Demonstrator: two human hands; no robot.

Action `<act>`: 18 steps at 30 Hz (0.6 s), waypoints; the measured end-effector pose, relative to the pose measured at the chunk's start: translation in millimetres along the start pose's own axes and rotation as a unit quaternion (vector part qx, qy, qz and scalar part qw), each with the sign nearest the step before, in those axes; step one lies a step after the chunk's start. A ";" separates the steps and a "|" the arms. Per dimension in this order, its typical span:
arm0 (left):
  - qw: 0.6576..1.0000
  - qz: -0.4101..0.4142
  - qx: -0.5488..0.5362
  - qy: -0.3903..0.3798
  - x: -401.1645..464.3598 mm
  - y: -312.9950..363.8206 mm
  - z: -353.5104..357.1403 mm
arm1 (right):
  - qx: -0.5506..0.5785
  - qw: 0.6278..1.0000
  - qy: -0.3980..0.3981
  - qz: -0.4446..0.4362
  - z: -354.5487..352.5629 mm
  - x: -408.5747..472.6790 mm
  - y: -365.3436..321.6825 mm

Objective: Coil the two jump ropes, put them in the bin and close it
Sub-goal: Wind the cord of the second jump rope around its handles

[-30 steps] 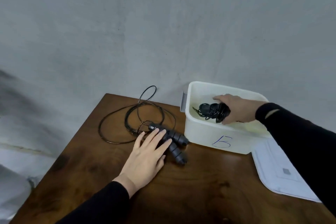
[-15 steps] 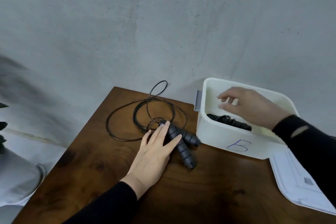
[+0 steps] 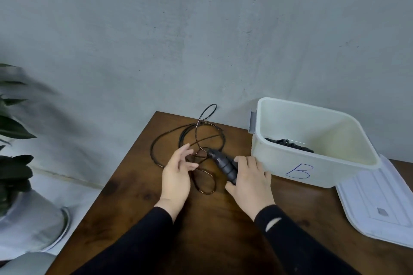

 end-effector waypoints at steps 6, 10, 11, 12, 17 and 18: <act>0.995 -0.055 -0.045 0.071 9.0 15.5 -50.4 | -0.042 0.997 -0.015 -0.069 2.7 -25.5 2.0; 0.998 -0.022 0.052 0.006 5.0 27.8 -45.6 | -0.023 0.993 -0.066 -0.092 -4.7 -33.1 0.7; 0.998 -0.016 0.053 0.004 2.4 29.6 -44.9 | -0.003 0.993 -0.071 -0.091 -8.1 -39.3 4.0; 0.999 -0.015 0.042 0.013 0.8 29.8 -46.1 | 0.022 0.993 -0.076 -0.087 -10.6 -46.9 9.8; 0.994 -0.008 0.085 0.075 -1.1 34.9 -57.5 | 0.006 0.996 -0.060 -0.061 -21.8 -104.3 70.5; 0.984 0.030 0.156 0.075 -7.5 44.4 -53.9 | -0.001 0.997 -0.064 -0.053 -22.3 -118.3 84.5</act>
Point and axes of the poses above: each hand's wrist, its own x-axis towards the middle knuckle, its own z-axis out of the palm, y = z × x, the point moved 8 cm from there along x, towards the middle knuckle, and after that the axes turned 14 degrees about -x, right-handed, at the moved point
